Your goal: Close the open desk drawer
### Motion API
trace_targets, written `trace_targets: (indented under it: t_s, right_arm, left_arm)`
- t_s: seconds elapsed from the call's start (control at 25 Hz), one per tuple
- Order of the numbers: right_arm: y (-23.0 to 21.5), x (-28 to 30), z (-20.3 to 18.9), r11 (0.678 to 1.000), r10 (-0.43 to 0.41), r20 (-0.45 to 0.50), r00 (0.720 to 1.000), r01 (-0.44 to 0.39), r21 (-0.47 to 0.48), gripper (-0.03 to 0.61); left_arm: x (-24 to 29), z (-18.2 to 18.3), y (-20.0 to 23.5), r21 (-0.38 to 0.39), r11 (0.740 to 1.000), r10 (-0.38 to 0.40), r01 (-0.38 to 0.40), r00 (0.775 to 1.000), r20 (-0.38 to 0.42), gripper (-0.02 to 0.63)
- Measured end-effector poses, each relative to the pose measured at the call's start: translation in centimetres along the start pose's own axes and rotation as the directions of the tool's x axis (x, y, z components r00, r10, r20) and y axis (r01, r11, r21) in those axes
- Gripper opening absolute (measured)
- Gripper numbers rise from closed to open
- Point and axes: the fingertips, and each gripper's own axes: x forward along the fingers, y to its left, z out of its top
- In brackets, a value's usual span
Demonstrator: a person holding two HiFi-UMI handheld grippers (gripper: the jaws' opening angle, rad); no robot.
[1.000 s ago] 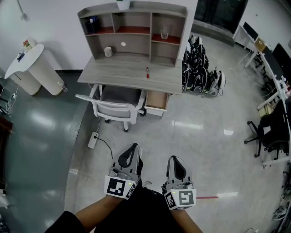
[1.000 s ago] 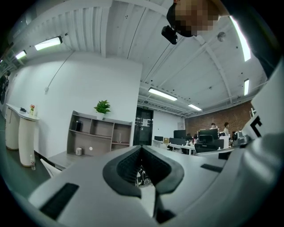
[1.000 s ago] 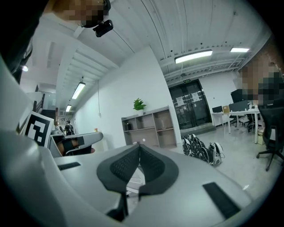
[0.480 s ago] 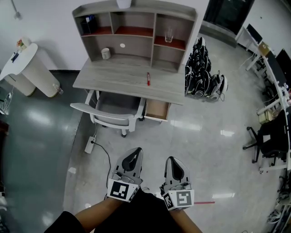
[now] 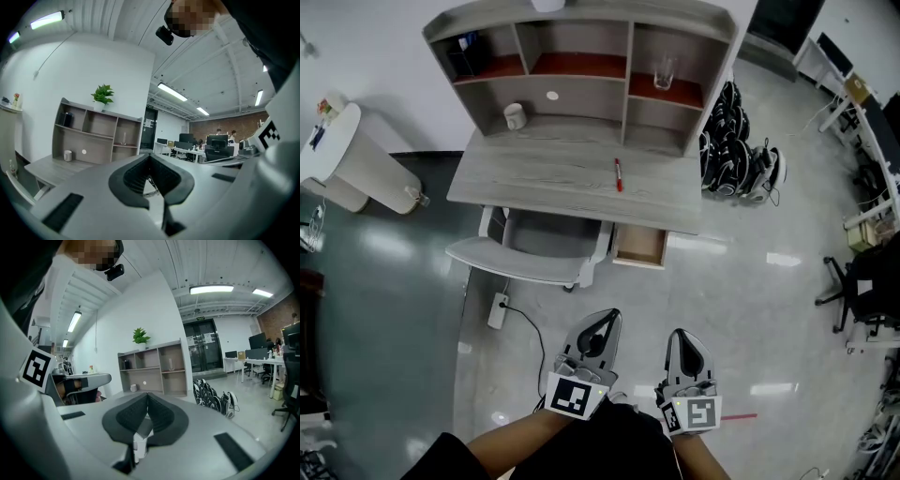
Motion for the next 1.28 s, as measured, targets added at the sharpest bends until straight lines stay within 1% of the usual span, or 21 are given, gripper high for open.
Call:
trace_targets:
  t_s: [0.24, 0.4, 0.44, 0.56, 0.72, 0.84, 1.0, 1.12, 1.28]
  right_arm:
    - [1.1, 6.2, -0.6, 0.999, 0.036, -0.026, 0.999, -0.036, -0.001, 0.015]
    - [2.0, 9.1, 0.0, 0.996, 0.043, -0.024, 0.999, -0.044, -0.072, 0.015]
    - [2.2, 9.7, 0.0, 0.997, 0.044, -0.025, 0.999, -0.045, -0.068, 0.017]
    - [1.9, 11.3, -0.9, 1.000, 0.027, -0.041, 0.999, -0.027, 0.000, 0.017]
    - [1.1, 12.3, -2.6, 0.997, 0.004, -0.068, 0.998, 0.002, 0.082, 0.015]
    - [1.2, 13.0, -4.5, 0.995, 0.026, -0.085, 0.996, -0.017, 0.101, 0.017]
    - [1.5, 14.4, -8.3, 0.992, 0.066, -0.123, 0.990, -0.052, 0.117, 0.017]
    - [0.8, 15.5, -11.1, 0.988, 0.057, -0.144, 0.988, -0.035, 0.150, 0.017]
    - [-0.4, 18.0, -13.2, 0.977, 0.050, -0.128, 0.991, -0.022, 0.211, 0.017]
  left_arm:
    - [3.3, -0.7, 4.8, -0.024, 1.000, -0.001, -0.001, 0.999, -0.046, 0.005]
    - [5.2, -1.7, 7.1, -0.060, 0.997, -0.041, 0.037, 0.997, -0.066, 0.005]
    - [5.5, -1.9, 7.7, -0.067, 0.997, -0.045, 0.041, 0.997, -0.066, 0.005]
    - [6.4, -2.4, 9.3, -0.065, 0.997, -0.048, 0.043, 0.996, -0.079, 0.005]
    - [7.4, -2.6, 10.1, -0.044, 0.997, -0.066, 0.063, 0.995, -0.069, 0.005]
    - [7.8, -3.6, 10.4, -0.042, 0.998, -0.059, 0.056, 0.996, -0.073, 0.005]
    - [8.1, -4.8, 10.6, -0.056, 0.998, -0.041, 0.036, 0.996, -0.080, 0.005]
    - [8.4, -6.2, 10.4, -0.056, 0.998, -0.049, 0.043, 0.993, -0.107, 0.005]
    - [9.4, -8.0, 10.5, -0.048, 0.998, -0.040, 0.035, 0.992, -0.122, 0.005]
